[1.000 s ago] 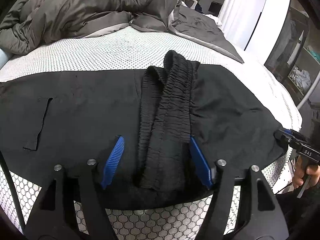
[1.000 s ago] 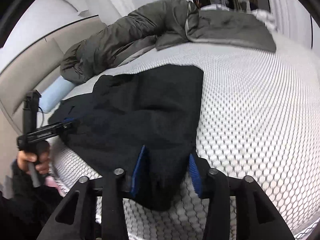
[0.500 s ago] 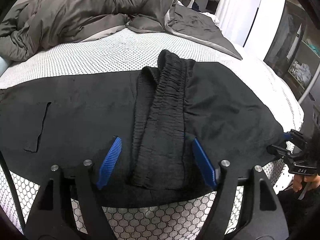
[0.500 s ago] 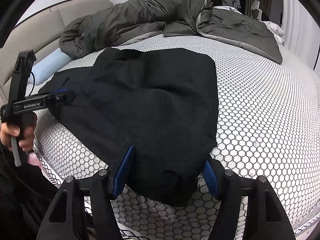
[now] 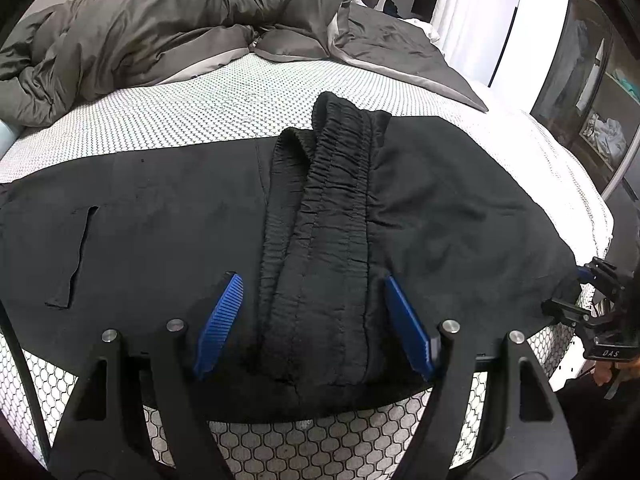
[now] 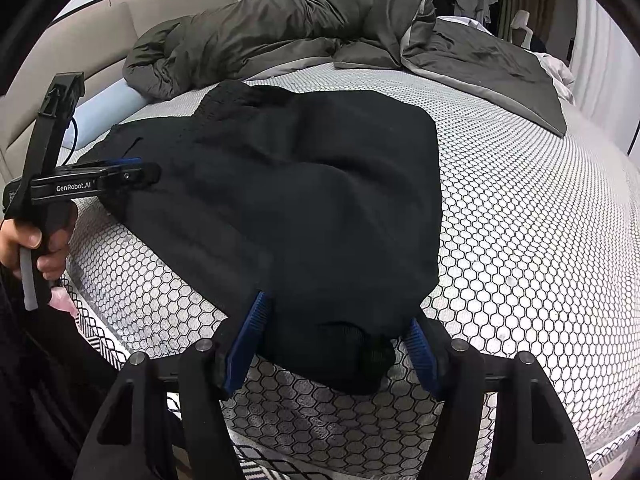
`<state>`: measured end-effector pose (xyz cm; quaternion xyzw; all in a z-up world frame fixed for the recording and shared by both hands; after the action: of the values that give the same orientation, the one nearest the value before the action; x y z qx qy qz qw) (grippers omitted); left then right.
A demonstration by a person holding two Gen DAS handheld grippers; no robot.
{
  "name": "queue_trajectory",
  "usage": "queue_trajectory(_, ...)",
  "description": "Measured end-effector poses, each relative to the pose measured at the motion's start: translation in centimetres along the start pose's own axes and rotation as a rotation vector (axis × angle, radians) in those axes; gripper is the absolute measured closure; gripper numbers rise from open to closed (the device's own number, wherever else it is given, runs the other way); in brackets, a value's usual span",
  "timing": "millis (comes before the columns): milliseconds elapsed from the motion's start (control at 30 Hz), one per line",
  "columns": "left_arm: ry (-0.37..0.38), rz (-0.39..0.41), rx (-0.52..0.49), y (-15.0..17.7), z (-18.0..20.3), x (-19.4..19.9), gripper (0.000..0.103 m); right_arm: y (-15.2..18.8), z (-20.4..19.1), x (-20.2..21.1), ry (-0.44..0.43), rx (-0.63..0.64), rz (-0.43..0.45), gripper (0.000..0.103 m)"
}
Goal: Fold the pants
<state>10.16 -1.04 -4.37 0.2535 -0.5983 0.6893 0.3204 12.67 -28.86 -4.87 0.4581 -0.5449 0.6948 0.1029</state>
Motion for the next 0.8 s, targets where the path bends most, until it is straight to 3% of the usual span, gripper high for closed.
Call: queue_trajectory(800,0.011,-0.008,-0.015,-0.06,-0.33,-0.18,0.032,0.65,-0.82,0.1,0.021,0.06,-0.022,0.033)
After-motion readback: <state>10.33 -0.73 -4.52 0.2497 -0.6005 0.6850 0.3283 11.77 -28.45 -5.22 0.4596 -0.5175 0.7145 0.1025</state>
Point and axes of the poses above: each gripper's, at about its wrist camera, not at the fingertips, and x roughly against the way its jaws point, z to its right, y to its underside, the point moved 3 cm from there along -x, roughly the way its jaws point
